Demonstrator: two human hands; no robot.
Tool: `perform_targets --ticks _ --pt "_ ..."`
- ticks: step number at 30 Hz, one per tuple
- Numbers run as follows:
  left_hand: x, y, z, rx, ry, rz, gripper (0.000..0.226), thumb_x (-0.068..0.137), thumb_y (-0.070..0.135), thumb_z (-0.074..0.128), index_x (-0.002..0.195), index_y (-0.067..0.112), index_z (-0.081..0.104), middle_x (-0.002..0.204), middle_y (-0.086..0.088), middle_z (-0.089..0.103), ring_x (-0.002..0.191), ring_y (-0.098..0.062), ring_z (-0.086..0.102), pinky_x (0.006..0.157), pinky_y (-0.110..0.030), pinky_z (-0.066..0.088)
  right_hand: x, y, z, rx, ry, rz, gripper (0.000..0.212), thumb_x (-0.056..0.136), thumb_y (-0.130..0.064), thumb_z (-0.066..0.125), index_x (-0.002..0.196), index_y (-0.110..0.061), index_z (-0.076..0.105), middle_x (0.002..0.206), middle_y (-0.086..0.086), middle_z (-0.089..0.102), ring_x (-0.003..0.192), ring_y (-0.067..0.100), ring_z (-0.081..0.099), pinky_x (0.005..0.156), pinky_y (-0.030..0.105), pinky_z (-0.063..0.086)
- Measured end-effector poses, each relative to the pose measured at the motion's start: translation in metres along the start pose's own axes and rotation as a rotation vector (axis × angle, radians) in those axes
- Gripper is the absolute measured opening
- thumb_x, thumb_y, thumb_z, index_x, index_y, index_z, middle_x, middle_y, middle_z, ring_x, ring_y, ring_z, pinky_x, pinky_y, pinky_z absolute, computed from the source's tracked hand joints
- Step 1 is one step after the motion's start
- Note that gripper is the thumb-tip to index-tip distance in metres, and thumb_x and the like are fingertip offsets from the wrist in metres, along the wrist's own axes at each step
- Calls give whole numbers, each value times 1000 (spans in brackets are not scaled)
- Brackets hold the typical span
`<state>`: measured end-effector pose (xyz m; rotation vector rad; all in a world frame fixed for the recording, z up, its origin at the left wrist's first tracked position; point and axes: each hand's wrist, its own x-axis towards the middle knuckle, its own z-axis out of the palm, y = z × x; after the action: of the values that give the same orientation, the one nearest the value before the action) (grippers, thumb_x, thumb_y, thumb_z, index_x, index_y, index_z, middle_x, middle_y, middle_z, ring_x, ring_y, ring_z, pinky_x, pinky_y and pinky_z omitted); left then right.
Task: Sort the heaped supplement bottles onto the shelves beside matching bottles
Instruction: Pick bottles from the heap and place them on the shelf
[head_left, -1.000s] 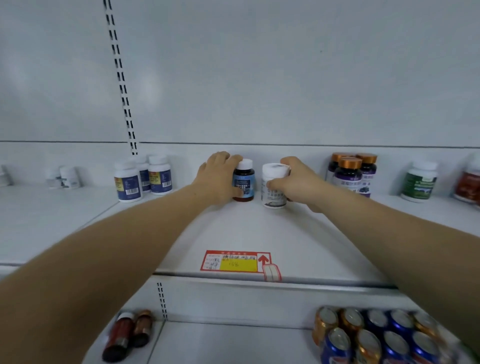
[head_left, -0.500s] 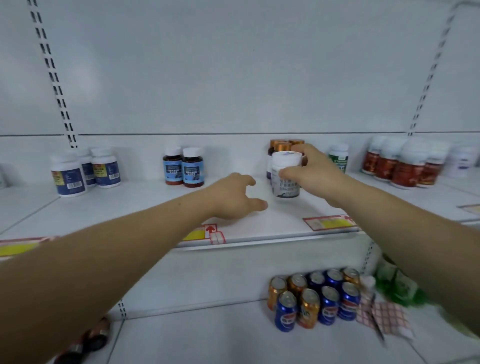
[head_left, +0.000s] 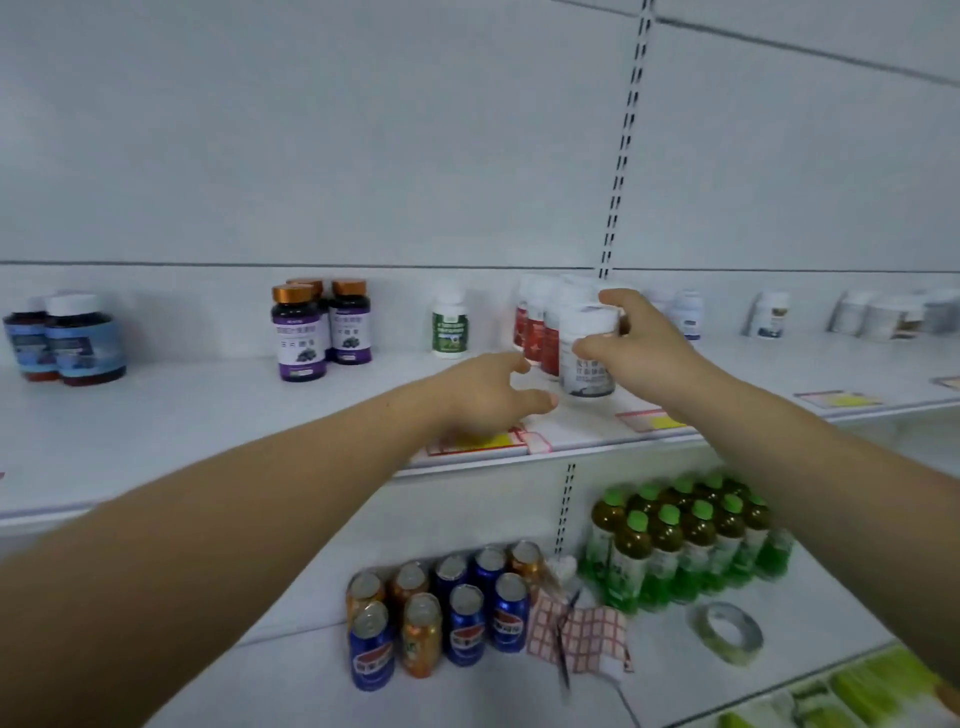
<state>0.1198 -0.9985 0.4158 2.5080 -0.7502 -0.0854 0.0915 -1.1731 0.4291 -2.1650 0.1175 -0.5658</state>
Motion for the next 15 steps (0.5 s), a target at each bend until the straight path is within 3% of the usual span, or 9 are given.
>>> perform_targets --ticks 2,5,8,10,12,15 --pt "17 29 20 -31 9 40 66 90 49 54 144 17 33 150 -1 36 132 -19 39 96 -23 29 3 20 -26 14 14 20 65 83 -26 67 141 -28 37 116 -4 51 101 16 53 86 29 42" --pt "41 64 45 -131 59 96 66 88 46 59 142 17 35 144 -2 44 124 -18 46 90 -22 31 9 47 -55 74 43 35 63 84 -25 65 141 -28 38 120 0 55 101 18 58 89 36 50" --pt "67 90 62 -194 38 126 73 85 45 62 144 18 30 139 -3 47 111 -14 50 85 -24 37 17 67 -79 86 61 52 59 87 -23 63 140 -28 38 118 0 53 101 18 56 75 28 48" --pt "86 104 70 -165 1 150 77 86 44 63 147 17 25 138 -4 48 114 -16 51 86 -24 38 24 81 -95 77 82 63 59 88 -23 63 141 -28 37 118 -1 52 101 17 55 69 23 45" --pt "102 117 77 -147 -27 164 79 86 44 62 148 15 22 139 -5 47 118 -19 50 89 -25 40 29 94 -109 71 115 79 60 87 -24 63 141 -28 37 119 0 52 103 18 56 77 28 50" --pt "124 139 92 -154 -62 180 76 88 41 61 148 14 24 135 -4 50 108 -19 54 83 -25 41 42 117 -132 107 147 117 60 85 -24 64 139 -27 39 121 2 54 106 22 58 94 42 51"
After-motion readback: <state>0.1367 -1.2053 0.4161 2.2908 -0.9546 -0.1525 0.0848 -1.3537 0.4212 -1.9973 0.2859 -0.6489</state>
